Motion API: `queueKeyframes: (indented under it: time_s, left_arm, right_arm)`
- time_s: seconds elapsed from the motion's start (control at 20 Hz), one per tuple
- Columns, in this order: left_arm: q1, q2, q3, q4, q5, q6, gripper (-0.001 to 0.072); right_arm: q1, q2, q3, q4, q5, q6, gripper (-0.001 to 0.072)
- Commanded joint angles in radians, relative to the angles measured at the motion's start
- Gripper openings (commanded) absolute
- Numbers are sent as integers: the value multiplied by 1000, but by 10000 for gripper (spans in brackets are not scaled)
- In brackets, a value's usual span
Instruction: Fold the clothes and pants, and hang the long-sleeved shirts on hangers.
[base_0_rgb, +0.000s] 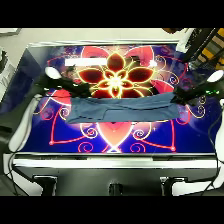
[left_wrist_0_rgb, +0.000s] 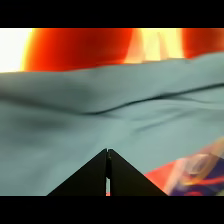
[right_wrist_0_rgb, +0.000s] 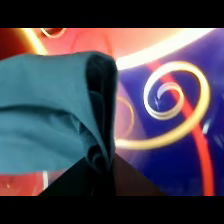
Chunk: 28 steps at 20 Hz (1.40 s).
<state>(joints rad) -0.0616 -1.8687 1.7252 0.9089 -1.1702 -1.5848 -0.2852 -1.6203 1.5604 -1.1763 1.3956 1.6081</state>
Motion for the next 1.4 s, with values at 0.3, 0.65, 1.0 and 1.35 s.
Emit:
queueKeyframes:
  time_s: [0.3, 0.65, 1.0, 1.35]
  left_arm:
    - [-410, -206, 7, -401, 393, -66, 15]
    - [-485, -339, 146, -528, 420, -96, 15]
    - [-496, -410, 264, -528, 387, -146, 15]
    - [-286, -228, 278, -225, -83, -136, 15]
  right_arm:
    - [1, 164, 243, -66, 229, 123, 29]
    - [1, 215, 276, -66, 274, 155, 29]
    - [1, 216, 276, -66, 278, 162, 29]
    - [100, 190, 276, -38, 196, 182, 29]
